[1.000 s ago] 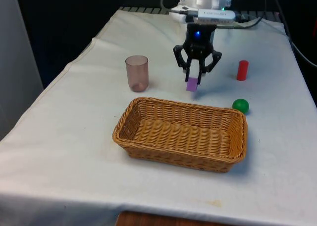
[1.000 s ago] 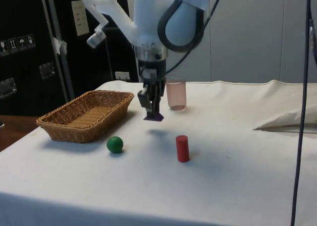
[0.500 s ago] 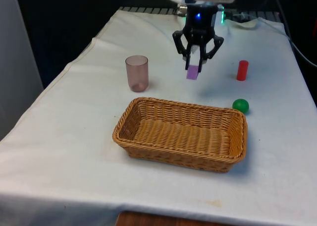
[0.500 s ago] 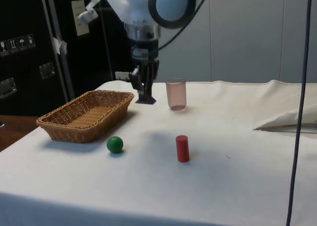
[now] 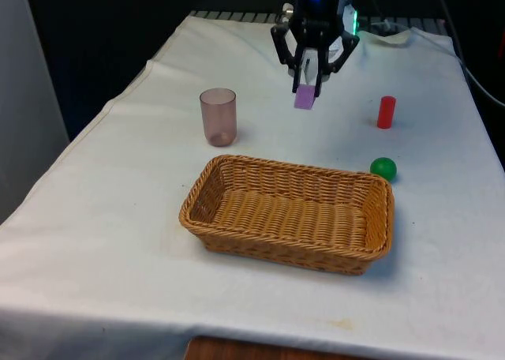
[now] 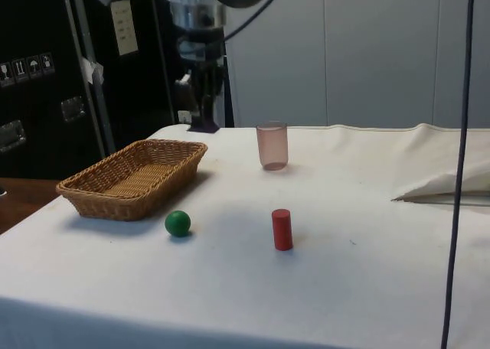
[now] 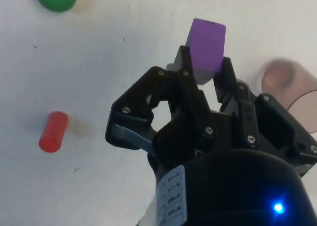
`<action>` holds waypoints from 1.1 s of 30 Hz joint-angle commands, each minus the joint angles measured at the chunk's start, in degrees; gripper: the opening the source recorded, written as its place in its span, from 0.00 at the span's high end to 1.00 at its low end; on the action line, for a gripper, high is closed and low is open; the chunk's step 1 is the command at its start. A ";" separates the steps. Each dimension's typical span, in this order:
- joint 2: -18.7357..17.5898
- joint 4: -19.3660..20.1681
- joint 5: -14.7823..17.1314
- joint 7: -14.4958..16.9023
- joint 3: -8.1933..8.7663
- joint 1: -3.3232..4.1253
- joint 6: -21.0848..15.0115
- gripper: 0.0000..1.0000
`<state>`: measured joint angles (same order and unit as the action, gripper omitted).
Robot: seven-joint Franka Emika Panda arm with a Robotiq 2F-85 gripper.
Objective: Pick up the triangular block and place it into the basket.
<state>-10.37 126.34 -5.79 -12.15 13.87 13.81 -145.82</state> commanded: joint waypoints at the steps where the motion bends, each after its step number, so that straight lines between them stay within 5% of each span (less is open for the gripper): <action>1: -0.34 -1.20 0.23 0.29 -0.06 -0.11 1.09 0.67; 16: -5.21 -10.89 0.17 0.17 0.17 -0.11 4.35 0.67; 31: -16.04 -22.69 1.83 0.69 -0.06 -0.80 4.98 0.67; 32: -15.47 -22.17 1.15 0.17 0.34 -0.40 4.87 0.67; 33: -16.96 -23.49 1.89 0.63 -0.06 -0.86 4.93 0.67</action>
<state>-26.70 103.42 -4.58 -11.97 14.21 13.35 -140.95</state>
